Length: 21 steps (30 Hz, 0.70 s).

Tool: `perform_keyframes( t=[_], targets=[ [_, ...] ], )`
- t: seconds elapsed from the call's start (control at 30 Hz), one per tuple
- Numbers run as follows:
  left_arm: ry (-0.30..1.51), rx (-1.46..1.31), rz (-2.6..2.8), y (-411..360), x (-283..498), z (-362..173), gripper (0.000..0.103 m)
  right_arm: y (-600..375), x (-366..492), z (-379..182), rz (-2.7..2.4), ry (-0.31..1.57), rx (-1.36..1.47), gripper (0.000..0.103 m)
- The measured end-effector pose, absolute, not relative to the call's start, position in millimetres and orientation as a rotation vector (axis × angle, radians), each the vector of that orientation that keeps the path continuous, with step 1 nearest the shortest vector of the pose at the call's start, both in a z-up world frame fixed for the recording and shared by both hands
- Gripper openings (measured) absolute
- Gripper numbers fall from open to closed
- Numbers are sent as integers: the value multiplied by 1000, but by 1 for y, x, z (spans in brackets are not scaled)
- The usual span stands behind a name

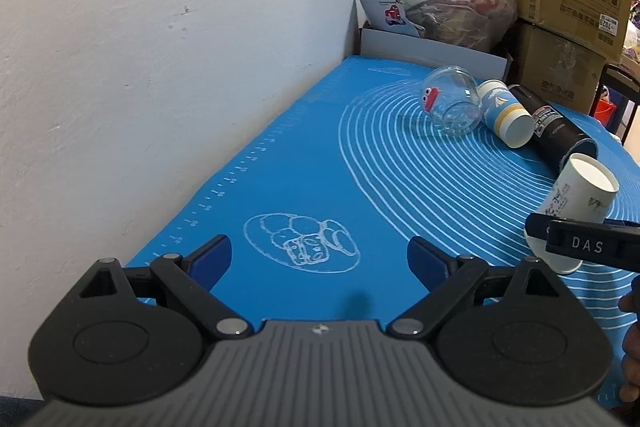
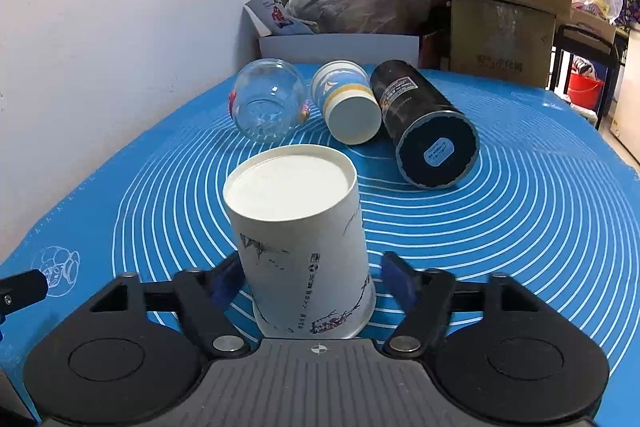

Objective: Flip cup upside down
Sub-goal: 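Open the right gripper and withdraw from the inverted cup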

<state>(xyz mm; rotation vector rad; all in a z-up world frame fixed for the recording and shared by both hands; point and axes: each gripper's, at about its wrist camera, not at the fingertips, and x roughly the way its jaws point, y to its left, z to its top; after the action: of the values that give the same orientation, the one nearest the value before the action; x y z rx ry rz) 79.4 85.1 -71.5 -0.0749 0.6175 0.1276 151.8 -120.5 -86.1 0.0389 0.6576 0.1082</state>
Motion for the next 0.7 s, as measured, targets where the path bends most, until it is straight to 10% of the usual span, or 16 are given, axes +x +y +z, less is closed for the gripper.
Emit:
perform_keyframes(
  t=[0.33, 0.7],
  targets=[
    [616, -26, 102, 72, 76, -66, 94, -138, 126, -65, 105, 599, 100, 103],
    [606, 39, 5, 44, 47, -45, 94, -160, 69, -32, 67, 545, 96, 103]
  ],
)
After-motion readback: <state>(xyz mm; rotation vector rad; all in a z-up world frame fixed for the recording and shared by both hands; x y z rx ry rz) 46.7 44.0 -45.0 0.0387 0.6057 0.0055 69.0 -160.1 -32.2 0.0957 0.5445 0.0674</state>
